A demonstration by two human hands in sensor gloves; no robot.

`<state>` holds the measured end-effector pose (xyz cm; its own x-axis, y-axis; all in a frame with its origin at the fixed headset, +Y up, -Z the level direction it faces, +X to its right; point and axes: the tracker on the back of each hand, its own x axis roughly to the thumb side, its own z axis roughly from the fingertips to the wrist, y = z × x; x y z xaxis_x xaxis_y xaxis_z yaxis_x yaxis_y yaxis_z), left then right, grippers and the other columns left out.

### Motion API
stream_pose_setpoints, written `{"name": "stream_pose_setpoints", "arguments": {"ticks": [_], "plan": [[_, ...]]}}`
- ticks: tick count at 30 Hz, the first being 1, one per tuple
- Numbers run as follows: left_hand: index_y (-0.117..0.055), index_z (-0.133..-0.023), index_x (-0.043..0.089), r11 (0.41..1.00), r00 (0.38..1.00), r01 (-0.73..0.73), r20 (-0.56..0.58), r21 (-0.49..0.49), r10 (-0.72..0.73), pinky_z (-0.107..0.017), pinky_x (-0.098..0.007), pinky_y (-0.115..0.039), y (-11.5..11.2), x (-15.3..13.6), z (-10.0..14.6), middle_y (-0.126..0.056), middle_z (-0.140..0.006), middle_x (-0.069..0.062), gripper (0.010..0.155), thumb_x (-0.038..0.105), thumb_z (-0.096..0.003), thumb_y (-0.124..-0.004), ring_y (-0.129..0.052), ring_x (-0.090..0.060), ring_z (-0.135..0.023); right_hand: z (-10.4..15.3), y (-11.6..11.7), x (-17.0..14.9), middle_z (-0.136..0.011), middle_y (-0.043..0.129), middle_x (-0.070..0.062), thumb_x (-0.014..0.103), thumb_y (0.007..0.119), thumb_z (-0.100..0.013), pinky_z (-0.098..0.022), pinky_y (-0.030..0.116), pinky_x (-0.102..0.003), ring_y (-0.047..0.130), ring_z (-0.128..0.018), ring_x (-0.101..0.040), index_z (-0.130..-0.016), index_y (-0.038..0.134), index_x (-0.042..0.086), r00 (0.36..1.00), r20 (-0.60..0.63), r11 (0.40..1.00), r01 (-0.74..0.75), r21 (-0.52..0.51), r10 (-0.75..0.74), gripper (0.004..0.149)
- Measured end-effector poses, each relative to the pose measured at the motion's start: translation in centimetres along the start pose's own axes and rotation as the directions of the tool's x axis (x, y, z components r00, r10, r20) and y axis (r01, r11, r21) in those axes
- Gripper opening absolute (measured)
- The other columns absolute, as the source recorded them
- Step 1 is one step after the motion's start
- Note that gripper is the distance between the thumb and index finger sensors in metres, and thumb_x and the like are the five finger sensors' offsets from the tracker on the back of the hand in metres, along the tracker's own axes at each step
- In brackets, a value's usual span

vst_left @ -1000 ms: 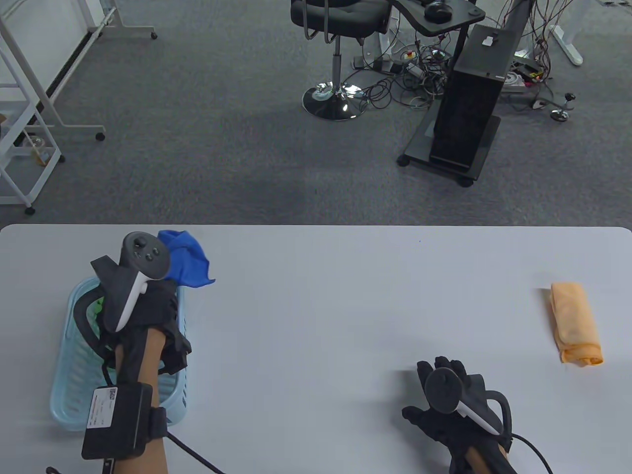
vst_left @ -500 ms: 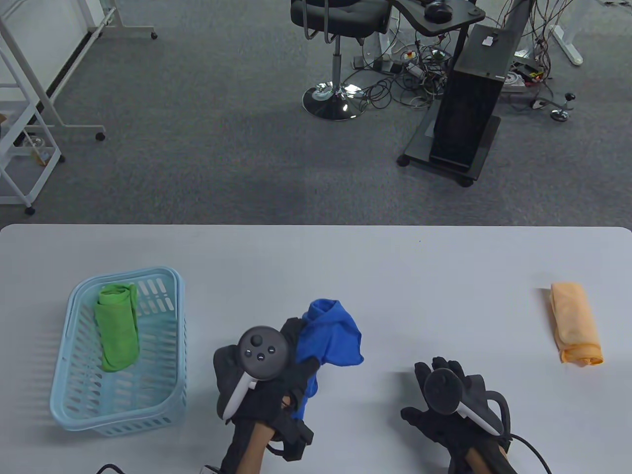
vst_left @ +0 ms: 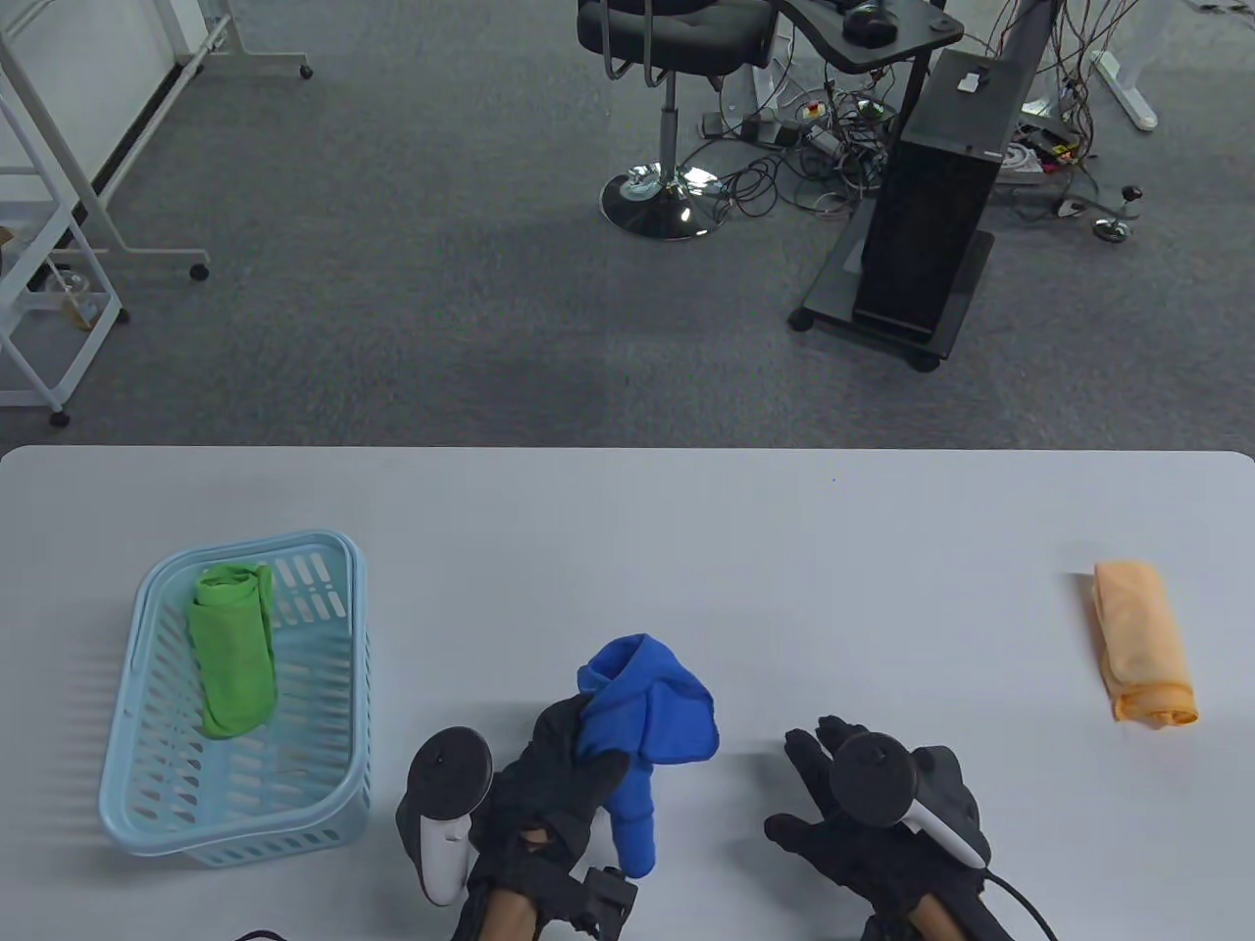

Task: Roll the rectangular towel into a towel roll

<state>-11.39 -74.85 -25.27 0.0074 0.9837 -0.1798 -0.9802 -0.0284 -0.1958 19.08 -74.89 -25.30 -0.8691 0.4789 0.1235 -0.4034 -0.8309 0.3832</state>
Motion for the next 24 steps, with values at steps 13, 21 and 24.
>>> {"name": "stream_pose_setpoints", "arguments": {"ticks": [13,21,24], "plan": [[-0.086,-0.080,0.018,0.944,0.948,0.319,0.002,-0.084,-0.320,-0.045,-0.053,-0.085,-4.5,-0.9,-1.1,-0.100,-0.080,-0.018,0.046,0.036,-0.0379,-0.088,-0.105,-0.039,-0.067,0.1,-1.0,-0.3,-0.091,0.078,-0.006,0.047,0.069,-0.032,-0.065,0.060,-0.059,0.085,-0.082,-0.029,-0.078,0.089,0.023,0.936,0.046,0.916,0.351,-0.197,-0.349,0.055],[-0.091,-0.077,0.014,0.935,0.938,0.344,-0.070,0.086,-0.339,-0.045,-0.056,-0.082,-1.8,-0.3,-0.4,-0.101,-0.078,-0.020,0.047,0.042,-0.0400,-0.084,-0.104,-0.042,-0.065,0.8,-3.5,-2.8,-0.085,0.083,-0.004,0.047,0.073,-0.031,-0.062,0.065,-0.057,0.090,-0.076,-0.027,-0.062,0.094,0.017,0.897,0.013,0.824,0.412,-0.388,-0.442,0.048],[-0.088,-0.080,0.011,0.867,0.878,0.473,-0.171,0.158,-0.447,-0.047,-0.059,-0.079,-0.4,0.0,0.0,-0.098,-0.080,-0.023,0.049,0.040,-0.0410,-0.083,-0.101,-0.045,-0.067,1.5,-4.9,-4.2,-0.083,0.084,-0.005,0.048,0.074,-0.031,-0.062,0.066,-0.057,0.091,-0.074,-0.027,-0.058,0.095,0.015,0.892,-0.008,0.789,0.395,-0.470,-0.451,0.048]]}}
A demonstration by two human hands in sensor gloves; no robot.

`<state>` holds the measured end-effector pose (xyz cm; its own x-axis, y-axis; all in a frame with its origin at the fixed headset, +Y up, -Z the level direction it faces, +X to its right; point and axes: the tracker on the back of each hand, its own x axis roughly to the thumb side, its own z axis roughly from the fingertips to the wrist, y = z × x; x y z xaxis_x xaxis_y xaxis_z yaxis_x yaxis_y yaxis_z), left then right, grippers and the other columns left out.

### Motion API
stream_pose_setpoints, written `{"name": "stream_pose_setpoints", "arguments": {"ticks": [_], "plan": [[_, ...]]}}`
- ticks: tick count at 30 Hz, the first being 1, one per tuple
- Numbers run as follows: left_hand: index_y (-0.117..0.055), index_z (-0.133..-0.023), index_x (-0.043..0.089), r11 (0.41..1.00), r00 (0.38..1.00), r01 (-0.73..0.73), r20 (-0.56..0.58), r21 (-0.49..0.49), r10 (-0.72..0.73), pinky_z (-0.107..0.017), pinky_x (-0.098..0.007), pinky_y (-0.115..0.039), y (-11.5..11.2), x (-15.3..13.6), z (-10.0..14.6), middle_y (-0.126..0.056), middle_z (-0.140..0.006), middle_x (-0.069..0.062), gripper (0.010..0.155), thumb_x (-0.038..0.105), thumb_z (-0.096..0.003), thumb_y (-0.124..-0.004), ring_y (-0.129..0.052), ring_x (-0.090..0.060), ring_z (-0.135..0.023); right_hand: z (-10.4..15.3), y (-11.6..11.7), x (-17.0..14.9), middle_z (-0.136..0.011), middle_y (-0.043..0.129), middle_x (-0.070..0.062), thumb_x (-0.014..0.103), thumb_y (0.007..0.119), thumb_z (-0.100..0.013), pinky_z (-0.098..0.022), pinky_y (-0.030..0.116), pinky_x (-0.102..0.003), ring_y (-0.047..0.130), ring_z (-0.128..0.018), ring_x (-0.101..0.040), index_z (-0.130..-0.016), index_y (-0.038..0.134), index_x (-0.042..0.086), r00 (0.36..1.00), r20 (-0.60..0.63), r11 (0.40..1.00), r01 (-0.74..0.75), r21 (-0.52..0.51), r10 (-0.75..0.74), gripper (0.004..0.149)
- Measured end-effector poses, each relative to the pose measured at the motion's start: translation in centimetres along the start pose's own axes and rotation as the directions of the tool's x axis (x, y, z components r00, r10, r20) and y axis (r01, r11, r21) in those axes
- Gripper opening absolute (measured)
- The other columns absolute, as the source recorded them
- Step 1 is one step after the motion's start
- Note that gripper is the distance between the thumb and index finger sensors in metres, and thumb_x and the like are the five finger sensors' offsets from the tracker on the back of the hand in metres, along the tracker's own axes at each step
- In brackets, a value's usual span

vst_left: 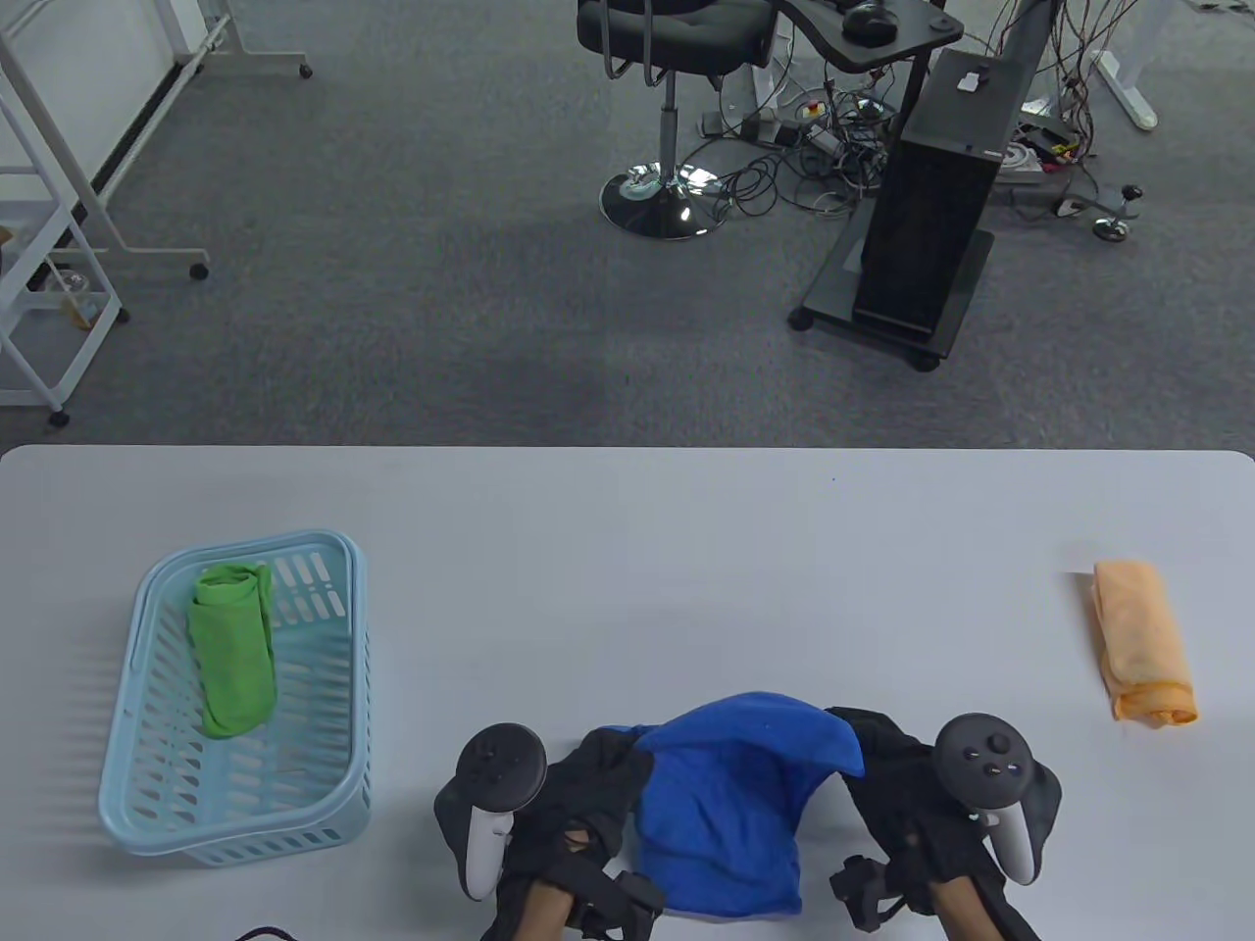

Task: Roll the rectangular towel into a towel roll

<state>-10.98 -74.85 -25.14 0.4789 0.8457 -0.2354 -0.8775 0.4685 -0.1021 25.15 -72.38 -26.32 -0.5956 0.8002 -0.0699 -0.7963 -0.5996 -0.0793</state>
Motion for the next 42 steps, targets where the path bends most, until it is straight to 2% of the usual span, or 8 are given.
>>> {"name": "stream_pose_setpoints", "arguments": {"ticks": [6,10,16,20,29,34,36,42], "plan": [[-0.053,-0.108,0.026,0.892,0.900,0.433,-0.003,0.128,-0.437,-0.061,-0.066,-0.063,0.3,2.6,1.4,-0.066,-0.105,-0.025,0.072,0.033,-0.0428,-0.082,-0.076,-0.051,-0.091,0.4,-0.5,0.8,-0.076,0.090,-0.002,0.051,0.076,-0.030,-0.060,0.069,-0.055,0.096,-0.068,-0.025,-0.047,0.098,0.013,0.995,0.030,0.995,-0.093,-0.043,0.094,0.047],[-0.061,-0.102,0.037,0.870,0.803,0.453,0.336,0.194,-0.492,-0.066,-0.067,-0.054,-1.2,5.6,3.0,-0.066,-0.104,-0.018,0.065,0.040,-0.0406,-0.083,-0.067,-0.048,-0.095,1.2,1.4,2.5,-0.076,0.091,-0.002,0.052,0.078,-0.028,-0.060,0.069,-0.055,0.097,-0.068,-0.025,-0.044,0.098,0.014,0.982,0.112,0.988,-0.152,-0.006,0.151,0.046],[-0.045,-0.112,0.031,0.803,0.696,0.595,0.480,0.031,-0.534,-0.068,-0.070,-0.048,-5.5,7.0,3.4,-0.059,-0.110,-0.017,0.096,0.065,-0.0299,-0.081,-0.055,-0.052,-0.101,2.3,4.3,4.5,-0.087,0.079,-0.003,0.052,0.080,-0.025,-0.065,0.061,-0.058,0.086,-0.080,-0.027,-0.052,0.096,0.017,0.914,0.277,0.945,-0.324,0.052,0.298,0.047],[-0.097,-0.075,0.026,0.874,0.766,0.455,0.426,0.170,-0.482,-0.062,-0.065,-0.064,-5.2,6.3,2.6,-0.094,-0.085,-0.011,0.043,0.043,-0.0386,-0.082,-0.084,-0.043,-0.087,2.4,4.5,4.3,-0.092,0.074,-0.005,0.049,0.080,-0.026,-0.067,0.059,-0.059,0.082,-0.084,-0.028,-0.064,0.091,0.016,0.914,0.304,0.943,-0.314,0.108,0.269,0.051],[-0.104,-0.061,0.017,0.952,0.891,0.182,0.368,0.246,-0.265,-0.059,-0.063,-0.070,-0.6,5.0,2.4,-0.102,-0.075,-0.010,0.044,0.047,-0.0391,-0.080,-0.093,-0.041,-0.080,2.5,7.4,1.9,-0.108,0.021,-0.017,0.071,0.074,-0.021,-0.070,0.035,-0.070,0.030,-0.103,-0.042,-0.105,0.038,0.013,0.781,0.313,0.679,-0.624,0.386,0.540,0.109],[-0.104,-0.061,0.018,0.971,0.915,-0.037,0.398,0.236,-0.062,-0.058,-0.064,-0.070,1.6,4.1,2.5,-0.102,-0.075,-0.010,0.047,0.049,-0.0398,-0.076,-0.093,-0.041,-0.078,1.8,7.6,1.6,-0.105,0.041,-0.013,0.051,0.076,-0.029,-0.070,0.044,-0.065,0.052,-0.099,-0.037,-0.100,0.056,0.016,0.684,0.197,0.667,-0.729,0.155,0.703,0.081],[-0.104,-0.062,0.018,0.966,0.916,-0.119,0.401,0.231,0.017,-0.057,-0.064,-0.070,2.4,3.9,2.5,-0.102,-0.075,-0.010,0.048,0.050,-0.0401,-0.075,-0.094,-0.042,-0.078,1.0,5.9,1.4,-0.094,0.071,-0.008,0.041,0.077,-0.031,-0.067,0.054,-0.062,0.077,-0.087,-0.033,-0.077,0.087,0.017,0.725,0.132,0.725,-0.687,0.057,0.676,0.053],[-0.104,-0.068,0.021,0.966,0.939,-0.096,0.344,0.242,0.007,-0.056,-0.064,-0.070,2.9,3.1,1.9,-0.103,-0.075,-0.013,0.052,0.050,-0.0399,-0.073,-0.095,-0.043,-0.076,1.1,-1.8,2.5,-0.086,0.082,-0.007,0.040,0.080,-0.029,-0.064,0.062,-0.059,0.087,-0.078,-0.031,-0.072,0.090,0.018,0.865,-0.023,0.835,-0.491,-0.247,0.501,0.049]]}}
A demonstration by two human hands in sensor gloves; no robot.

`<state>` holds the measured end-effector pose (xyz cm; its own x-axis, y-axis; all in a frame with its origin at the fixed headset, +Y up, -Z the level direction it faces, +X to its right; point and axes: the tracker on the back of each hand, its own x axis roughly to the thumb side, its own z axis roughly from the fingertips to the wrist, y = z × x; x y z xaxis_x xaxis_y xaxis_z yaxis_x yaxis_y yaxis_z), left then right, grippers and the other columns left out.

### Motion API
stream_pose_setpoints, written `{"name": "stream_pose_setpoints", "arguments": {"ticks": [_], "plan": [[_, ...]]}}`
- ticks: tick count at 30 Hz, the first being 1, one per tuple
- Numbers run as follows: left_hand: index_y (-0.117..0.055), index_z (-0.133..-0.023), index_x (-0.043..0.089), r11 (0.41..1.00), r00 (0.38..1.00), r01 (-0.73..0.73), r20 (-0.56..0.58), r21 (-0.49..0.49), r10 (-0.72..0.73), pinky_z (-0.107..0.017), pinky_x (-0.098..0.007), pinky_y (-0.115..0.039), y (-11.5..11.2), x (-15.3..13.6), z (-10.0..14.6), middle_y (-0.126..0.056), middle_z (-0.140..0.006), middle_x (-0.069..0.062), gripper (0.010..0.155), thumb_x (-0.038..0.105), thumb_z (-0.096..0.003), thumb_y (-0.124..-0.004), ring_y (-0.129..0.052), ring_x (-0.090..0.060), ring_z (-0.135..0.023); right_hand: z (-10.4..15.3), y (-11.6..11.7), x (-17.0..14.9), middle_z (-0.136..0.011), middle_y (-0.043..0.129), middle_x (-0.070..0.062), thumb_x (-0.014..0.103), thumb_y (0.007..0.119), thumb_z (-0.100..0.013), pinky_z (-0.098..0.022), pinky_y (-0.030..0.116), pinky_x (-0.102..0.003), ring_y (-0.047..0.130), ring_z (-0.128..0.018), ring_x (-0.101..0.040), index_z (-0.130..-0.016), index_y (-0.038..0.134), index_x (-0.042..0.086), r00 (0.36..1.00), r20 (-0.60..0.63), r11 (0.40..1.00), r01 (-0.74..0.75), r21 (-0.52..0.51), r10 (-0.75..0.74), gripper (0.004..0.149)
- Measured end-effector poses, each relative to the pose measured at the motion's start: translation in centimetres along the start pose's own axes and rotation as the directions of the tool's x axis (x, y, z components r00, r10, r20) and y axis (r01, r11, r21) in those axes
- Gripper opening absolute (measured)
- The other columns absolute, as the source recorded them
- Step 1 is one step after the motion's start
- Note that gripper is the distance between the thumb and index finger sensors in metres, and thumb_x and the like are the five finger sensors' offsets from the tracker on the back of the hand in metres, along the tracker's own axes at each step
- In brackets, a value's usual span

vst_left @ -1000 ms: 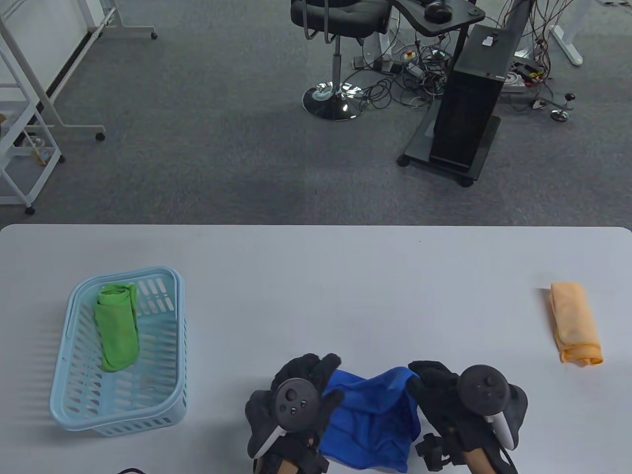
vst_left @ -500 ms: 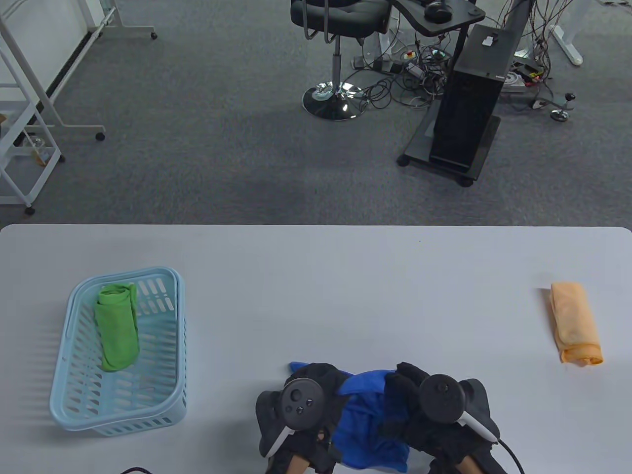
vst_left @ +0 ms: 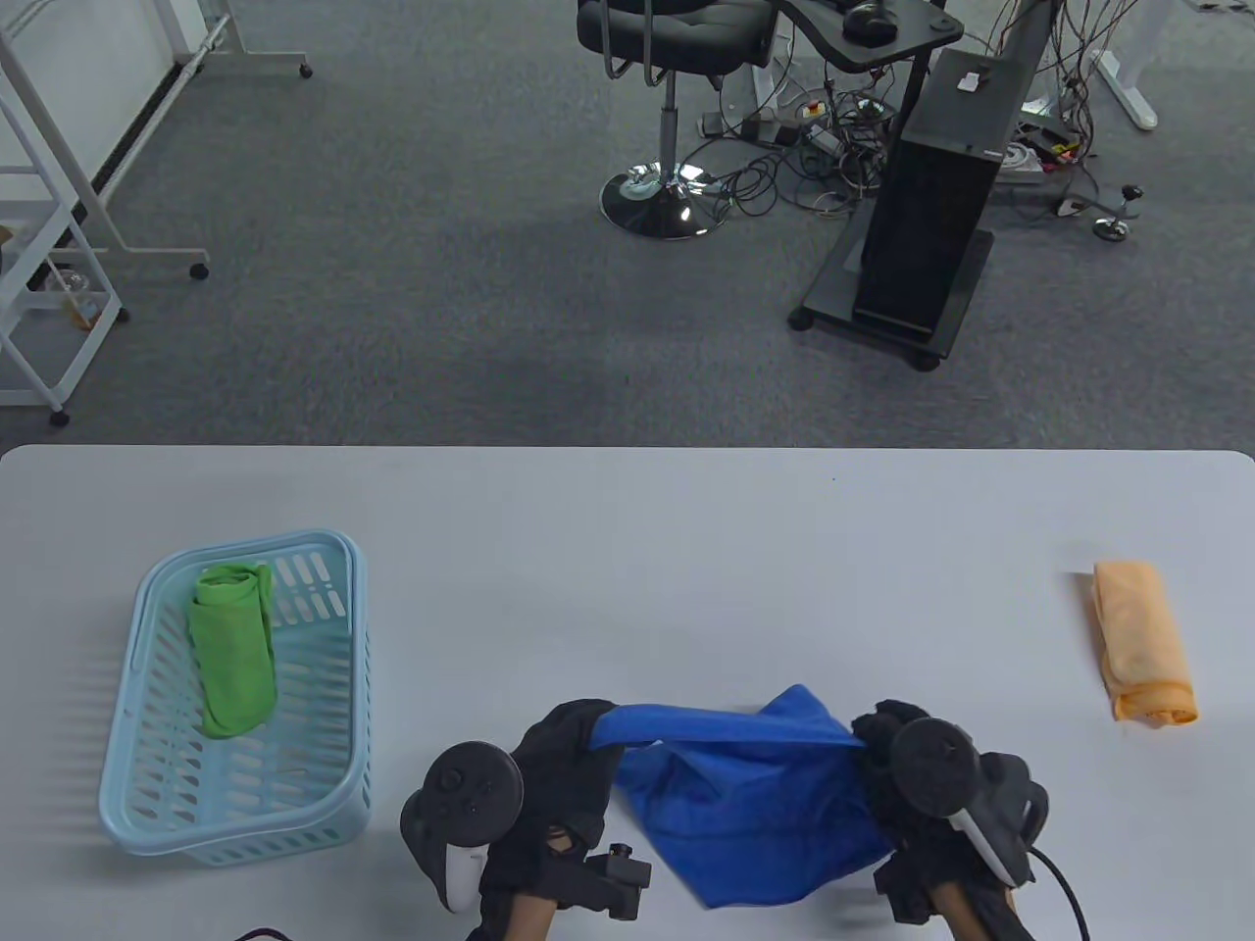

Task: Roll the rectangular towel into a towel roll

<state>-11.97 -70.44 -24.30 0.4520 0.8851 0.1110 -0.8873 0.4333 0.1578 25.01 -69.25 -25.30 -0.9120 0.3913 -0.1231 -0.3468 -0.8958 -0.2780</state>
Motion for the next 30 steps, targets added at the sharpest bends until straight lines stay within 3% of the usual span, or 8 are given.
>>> {"name": "stream_pose_setpoints", "arguments": {"ticks": [3,9,11,15,19,23,28,30], "plan": [[-0.101,-0.074,0.021,0.999,0.999,-0.031,-0.022,0.020,0.032,-0.056,-0.064,-0.070,0.5,0.2,-0.1,-0.101,-0.079,-0.014,0.052,0.050,-0.0409,-0.072,-0.094,-0.043,-0.076,0.0,-2.8,0.4,-0.083,0.084,-0.006,0.045,0.084,-0.026,-0.063,0.065,-0.057,0.090,-0.076,-0.029,-0.067,0.091,0.017,1.000,-0.007,0.988,-0.015,-0.154,0.014,0.050],[-0.098,-0.077,0.021,0.987,0.996,-0.022,-0.077,0.159,0.034,-0.054,-0.062,-0.073,2.8,-0.3,0.1,-0.100,-0.080,-0.014,0.053,0.049,-0.0423,-0.070,-0.096,-0.043,-0.073,-0.2,-4.9,1.9,-0.081,0.086,-0.003,0.046,0.083,-0.025,-0.063,0.067,-0.055,0.092,-0.073,-0.027,-0.060,0.093,0.019,0.995,0.029,0.965,-0.087,-0.248,0.097,0.046],[-0.097,-0.078,0.019,0.978,0.993,-0.053,-0.092,0.202,0.073,-0.053,-0.062,-0.074,3.9,-0.5,0.2,-0.099,-0.080,-0.016,0.053,0.048,-0.0429,-0.071,-0.096,-0.044,-0.072,0.2,-4.4,2.5,-0.082,0.085,-0.004,0.044,0.083,-0.026,-0.063,0.066,-0.056,0.092,-0.074,-0.027,-0.061,0.093,0.018,0.997,0.079,0.984,-0.012,-0.178,0.026,0.045],[-0.096,-0.081,0.020,0.977,0.995,0.031,-0.104,0.211,-0.009,-0.052,-0.060,-0.075,4.6,-0.3,0.3,-0.098,-0.081,-0.016,0.051,0.046,-0.0430,-0.075,-0.098,-0.042,-0.070,0.9,-1.0,3.5,-0.086,0.083,-0.006,0.044,0.082,-0.029,-0.065,0.063,-0.058,0.089,-0.078,-0.029,-0.067,0.092,0.019,0.985,0.134,0.979,0.087,0.183,-0.113,0.047],[-0.096,-0.081,0.019,0.980,0.991,0.085,-0.113,0.179,-0.066,-0.046,-0.056,-0.082,4.2,-0.4,0.3,-0.107,-0.069,-0.013,0.048,0.041,-0.0420,-0.079,-0.106,-0.037,-0.059,-0.3,1.7,2.3,-0.090,0.077,-0.009,0.045,0.080,-0.030,-0.065,0.061,-0.059,0.084,-0.082,-0.032,-0.079,0.086,0.019,0.996,0.090,0.951,-0.052,0.306,0.025,0.056],[-0.094,-0.082,0.017,0.982,0.991,0.097,-0.105,0.163,-0.081,-0.042,-0.053,-0.085,3.8,-0.2,0.2,-0.111,-0.061,-0.010,0.046,0.036,-0.0418,-0.082,-0.110,-0.033,-0.052,-1.2,6.4,1.8,-0.101,0.060,-0.013,0.048,0.080,-0.030,-0.068,0.054,-0.062,0.071,-0.090,-0.036,-0.094,0.071,0.016,0.994,0.023,0.850,-0.102,0.516,0.105,0.073],[-0.071,-0.098,0.034,0.988,0.991,0.117,-0.081,0.104,-0.108,-0.041,-0.051,-0.085,3.4,0.1,0.2,-0.109,-0.055,-0.005,0.057,0.029,-0.0427,-0.083,-0.110,-0.028,-0.048,-1.8,11.6,4.5,-0.106,0.016,-0.015,0.056,0.081,-0.026,-0.071,0.033,-0.066,0.033,-0.100,-0.041,-0.107,0.028,0.016,0.975,0.041,0.769,-0.196,0.609,0.217,0.104],[-0.074,-0.097,0.039,0.993,0.994,0.092,-0.064,0.071,-0.087,-0.041,-0.051,-0.085,3.3,0.4,0.1,-0.108,-0.054,-0.006,0.054,0.030,-0.0437,-0.082,-0.109,-0.028,-0.046,-2.0,12.8,5.5,-0.105,0.014,-0.014,0.055,0.083,-0.025,-0.071,0.030,-0.065,0.031,-0.099,-0.040,-0.106,0.026,0.020,0.970,0.058,0.769,-0.223,0.598,0.236,0.105]]}}
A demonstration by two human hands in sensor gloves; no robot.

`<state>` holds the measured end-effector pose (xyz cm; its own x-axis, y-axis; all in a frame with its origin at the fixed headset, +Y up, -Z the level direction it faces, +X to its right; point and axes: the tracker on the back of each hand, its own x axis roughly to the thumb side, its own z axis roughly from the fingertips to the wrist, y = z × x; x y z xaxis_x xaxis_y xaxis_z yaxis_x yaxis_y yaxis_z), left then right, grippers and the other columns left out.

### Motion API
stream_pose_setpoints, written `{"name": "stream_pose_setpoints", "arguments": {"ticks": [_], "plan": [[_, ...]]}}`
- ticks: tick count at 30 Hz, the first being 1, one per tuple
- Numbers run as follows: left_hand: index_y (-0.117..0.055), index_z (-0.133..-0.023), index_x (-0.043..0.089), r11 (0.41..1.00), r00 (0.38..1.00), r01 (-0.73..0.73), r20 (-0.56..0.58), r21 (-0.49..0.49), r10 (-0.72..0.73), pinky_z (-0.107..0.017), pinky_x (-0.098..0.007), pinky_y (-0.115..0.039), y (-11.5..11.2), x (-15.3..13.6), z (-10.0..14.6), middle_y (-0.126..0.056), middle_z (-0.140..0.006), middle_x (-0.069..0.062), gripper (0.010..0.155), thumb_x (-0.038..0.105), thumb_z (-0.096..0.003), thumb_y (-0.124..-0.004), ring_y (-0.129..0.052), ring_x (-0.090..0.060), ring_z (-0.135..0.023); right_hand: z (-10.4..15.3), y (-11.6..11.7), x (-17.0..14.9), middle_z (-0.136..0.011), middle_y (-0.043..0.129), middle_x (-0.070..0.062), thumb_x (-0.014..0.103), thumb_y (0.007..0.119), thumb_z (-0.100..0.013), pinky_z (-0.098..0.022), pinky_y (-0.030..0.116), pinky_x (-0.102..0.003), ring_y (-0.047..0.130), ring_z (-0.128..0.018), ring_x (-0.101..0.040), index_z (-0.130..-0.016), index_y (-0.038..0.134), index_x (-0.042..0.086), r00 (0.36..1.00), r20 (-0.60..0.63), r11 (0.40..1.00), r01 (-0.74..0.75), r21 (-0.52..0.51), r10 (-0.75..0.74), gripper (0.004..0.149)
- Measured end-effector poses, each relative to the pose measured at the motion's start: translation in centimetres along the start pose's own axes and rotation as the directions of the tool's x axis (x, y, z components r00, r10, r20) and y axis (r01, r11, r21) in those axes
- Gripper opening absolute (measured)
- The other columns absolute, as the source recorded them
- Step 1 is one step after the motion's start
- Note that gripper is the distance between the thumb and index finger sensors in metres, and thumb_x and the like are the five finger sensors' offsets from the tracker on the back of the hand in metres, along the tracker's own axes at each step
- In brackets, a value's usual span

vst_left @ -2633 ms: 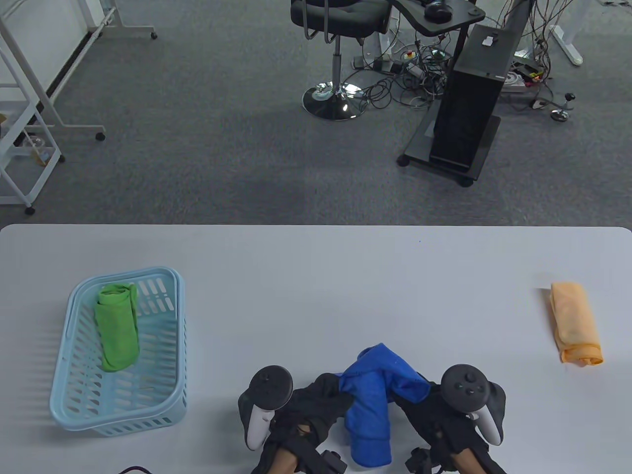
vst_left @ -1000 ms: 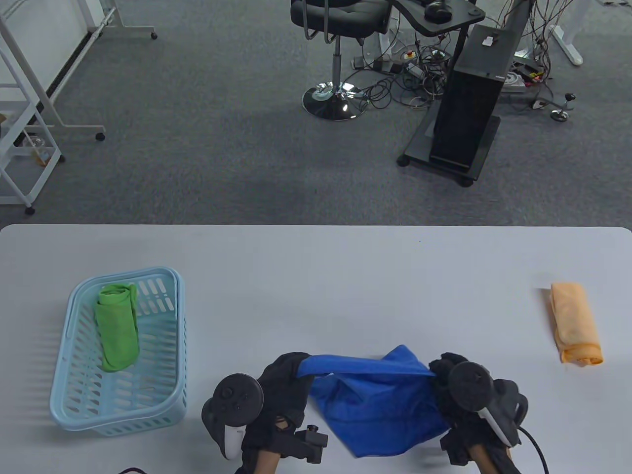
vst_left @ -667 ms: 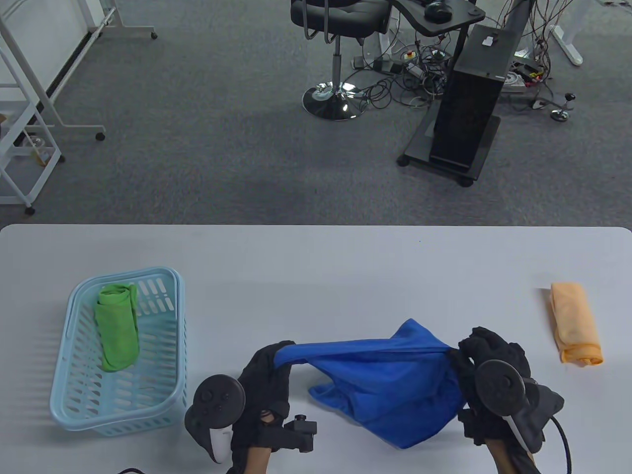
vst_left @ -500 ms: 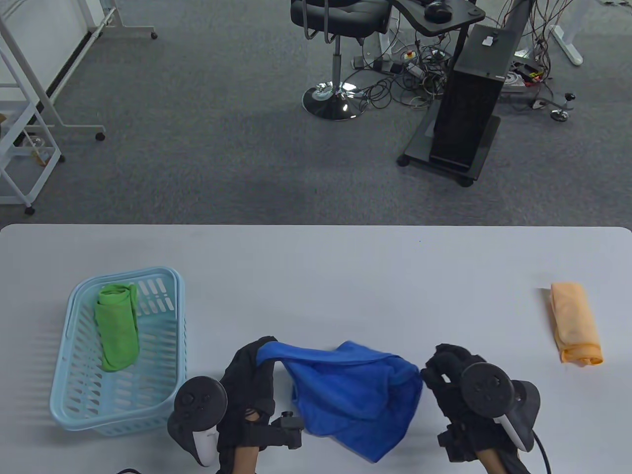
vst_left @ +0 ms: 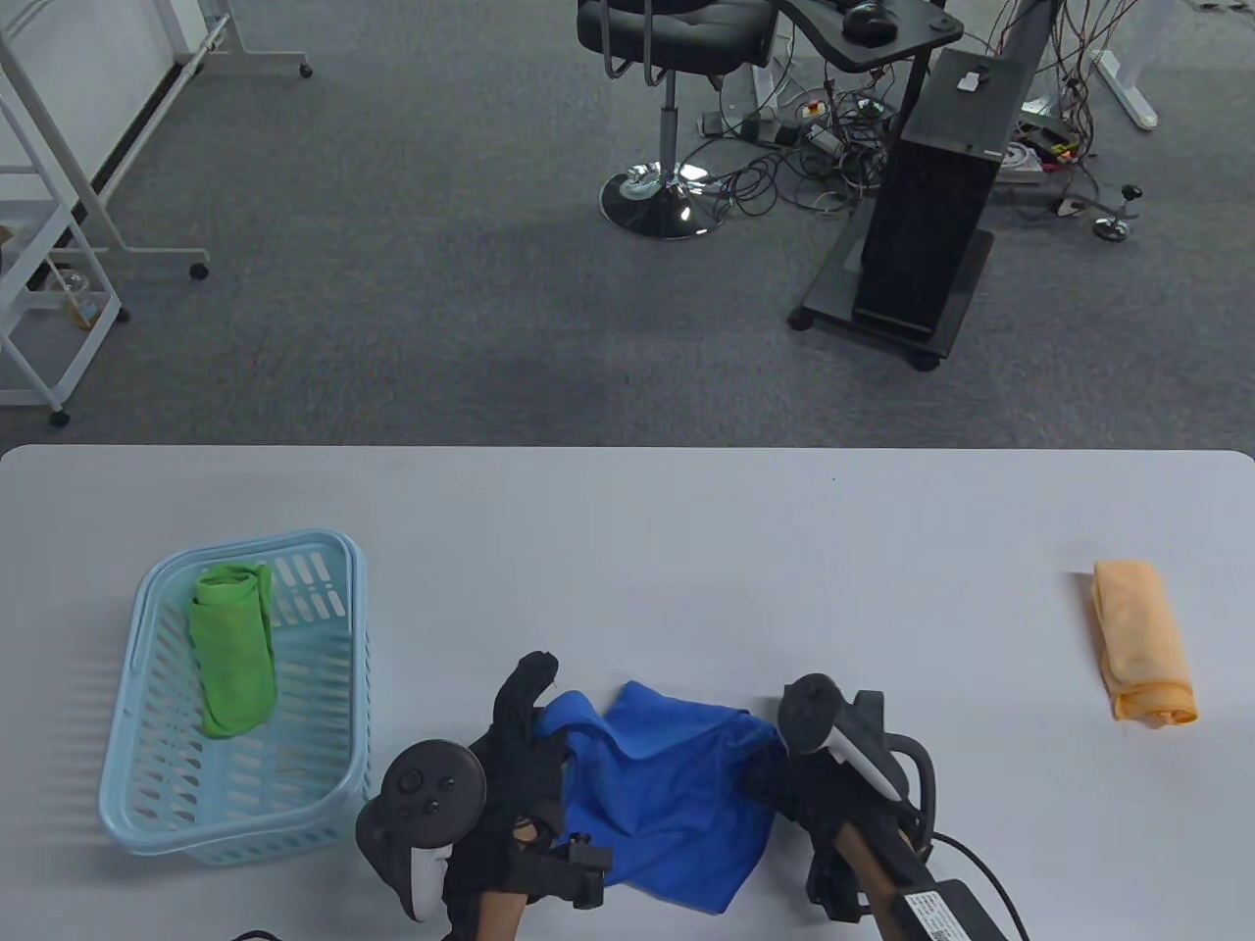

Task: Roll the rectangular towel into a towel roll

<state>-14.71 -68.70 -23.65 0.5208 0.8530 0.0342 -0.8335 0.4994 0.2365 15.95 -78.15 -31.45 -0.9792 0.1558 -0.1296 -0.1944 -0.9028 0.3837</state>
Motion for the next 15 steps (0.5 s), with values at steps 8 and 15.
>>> {"name": "stream_pose_setpoints", "arguments": {"ticks": [8,15], "plan": [[-0.100,-0.067,0.015,0.994,0.997,-0.081,0.008,-0.073,0.082,-0.037,-0.051,-0.086,-0.5,0.6,-1.0,-0.109,-0.041,-0.003,0.046,0.046,-0.0402,-0.078,-0.111,-0.027,-0.037,1.3,-6.1,-1.8,-0.096,0.061,-0.007,0.040,0.089,-0.023,-0.070,0.049,-0.062,0.061,-0.093,-0.035,-0.070,0.083,0.017,0.997,-0.058,0.945,-0.074,-0.319,0.058,0.052],[-0.102,-0.056,0.010,0.997,0.995,-0.066,0.084,0.047,0.061,-0.036,-0.054,-0.085,1.0,4.3,-3.5,-0.106,-0.029,-0.002,0.051,0.049,-0.0409,-0.074,-0.110,-0.027,-0.030,6.8,-14.1,-4.4,-0.092,0.063,-0.010,0.043,0.087,-0.026,-0.066,0.054,-0.062,0.064,-0.091,-0.039,-0.064,0.077,0.012,0.985,-0.165,0.789,-0.059,-0.611,-0.054,0.050]]}}
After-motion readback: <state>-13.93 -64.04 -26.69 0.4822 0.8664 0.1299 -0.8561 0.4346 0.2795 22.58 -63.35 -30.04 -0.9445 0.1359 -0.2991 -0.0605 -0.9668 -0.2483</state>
